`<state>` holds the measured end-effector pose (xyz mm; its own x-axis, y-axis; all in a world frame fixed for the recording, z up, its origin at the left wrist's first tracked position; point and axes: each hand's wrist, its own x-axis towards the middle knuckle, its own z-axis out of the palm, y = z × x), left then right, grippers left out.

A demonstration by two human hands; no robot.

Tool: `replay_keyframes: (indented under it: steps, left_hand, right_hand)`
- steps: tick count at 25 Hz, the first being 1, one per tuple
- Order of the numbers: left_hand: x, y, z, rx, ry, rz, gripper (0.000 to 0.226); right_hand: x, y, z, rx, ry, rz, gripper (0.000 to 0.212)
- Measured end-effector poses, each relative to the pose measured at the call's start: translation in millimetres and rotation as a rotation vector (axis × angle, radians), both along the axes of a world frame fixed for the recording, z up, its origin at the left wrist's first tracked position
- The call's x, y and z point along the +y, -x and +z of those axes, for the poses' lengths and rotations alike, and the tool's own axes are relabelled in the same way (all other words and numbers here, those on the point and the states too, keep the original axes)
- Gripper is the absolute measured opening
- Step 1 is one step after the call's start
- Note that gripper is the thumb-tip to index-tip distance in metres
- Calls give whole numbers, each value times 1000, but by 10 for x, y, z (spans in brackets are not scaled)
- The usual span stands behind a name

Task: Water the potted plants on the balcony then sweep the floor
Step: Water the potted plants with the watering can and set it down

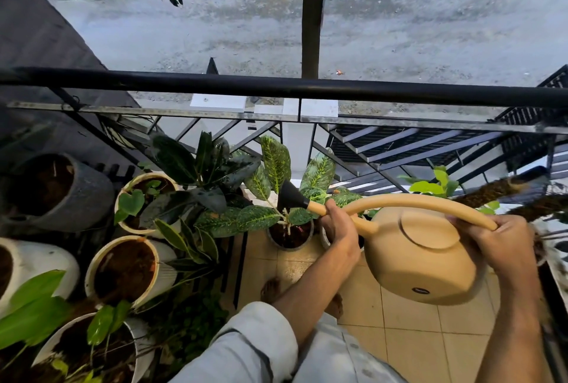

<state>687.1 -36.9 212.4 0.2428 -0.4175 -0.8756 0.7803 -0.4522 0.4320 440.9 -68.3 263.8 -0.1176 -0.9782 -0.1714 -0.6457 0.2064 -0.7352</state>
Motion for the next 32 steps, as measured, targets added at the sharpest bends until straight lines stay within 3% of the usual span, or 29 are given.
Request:
replay_keyframes:
  steps: [8, 13, 16, 19, 24, 32]
  left_hand:
    - [-63, 175, -32, -16, -6, -24, 47]
    - [-66, 284, -72, -8, -6, -53, 43]
    - [-114, 352, -50, -36, 11, -63, 43]
    - [-189, 384, -12, -95, 41, -89, 58]
    - [-399, 391, 64, -176, 100, -112, 76]
    - [-697, 201, 72, -191, 95, -39, 77]
  right_hand:
    - [-56, 173, 80, 13, 23, -23, 25]
    - [-78, 258, 131, 20, -10, -30, 17]
    - [-123, 329, 154, 25, -18, -30, 36]
    - [-180, 404, 167, 8, -15, -10, 54]
    - [-331, 339, 292, -23, 77, 20, 22]
    - [-721, 108, 446, 14, 147, 64, 27]
